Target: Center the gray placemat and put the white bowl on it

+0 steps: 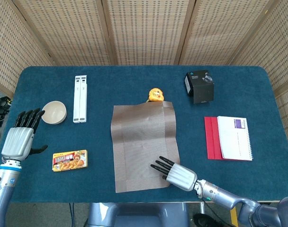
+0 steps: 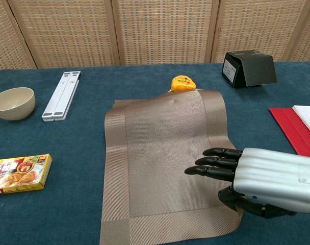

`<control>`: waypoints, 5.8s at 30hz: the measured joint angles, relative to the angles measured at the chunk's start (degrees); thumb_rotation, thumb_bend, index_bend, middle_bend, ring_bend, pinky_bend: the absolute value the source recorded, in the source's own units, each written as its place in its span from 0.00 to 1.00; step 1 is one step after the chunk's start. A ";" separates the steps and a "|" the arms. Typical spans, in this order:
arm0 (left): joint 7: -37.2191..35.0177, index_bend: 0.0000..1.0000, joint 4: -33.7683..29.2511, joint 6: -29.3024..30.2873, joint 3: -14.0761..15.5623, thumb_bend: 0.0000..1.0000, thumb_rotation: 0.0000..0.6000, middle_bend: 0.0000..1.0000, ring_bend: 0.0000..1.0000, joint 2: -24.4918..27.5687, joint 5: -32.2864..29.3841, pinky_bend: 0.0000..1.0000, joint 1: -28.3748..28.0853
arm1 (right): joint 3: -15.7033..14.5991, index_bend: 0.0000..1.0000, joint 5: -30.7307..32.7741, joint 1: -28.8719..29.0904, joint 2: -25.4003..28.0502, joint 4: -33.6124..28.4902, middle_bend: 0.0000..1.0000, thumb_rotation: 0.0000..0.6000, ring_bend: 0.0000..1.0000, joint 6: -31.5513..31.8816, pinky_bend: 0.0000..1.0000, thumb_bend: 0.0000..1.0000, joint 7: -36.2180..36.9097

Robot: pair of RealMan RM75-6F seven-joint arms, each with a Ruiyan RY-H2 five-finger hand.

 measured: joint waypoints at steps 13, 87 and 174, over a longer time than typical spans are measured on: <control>0.44 0.00 -0.01 -0.43 -0.08 0.00 1.00 0.00 0.00 -0.21 -0.10 0.00 -0.03 | -2.69 0.65 -3.66 -0.19 3.36 3.75 0.00 1.00 0.00 6.05 0.00 0.76 1.06; -19.51 0.07 32.46 -22.75 4.15 0.00 1.00 0.00 0.00 -28.90 27.73 0.00 -26.00 | 13.77 0.00 26.80 -24.90 10.14 -3.89 0.00 1.00 0.00 23.66 0.00 0.00 3.30; -21.75 0.39 56.67 -28.69 3.85 0.45 1.00 0.00 0.00 -46.45 16.34 0.00 -36.33 | 15.28 0.00 21.01 -27.06 12.86 -8.01 0.00 1.00 0.00 23.77 0.00 0.00 5.38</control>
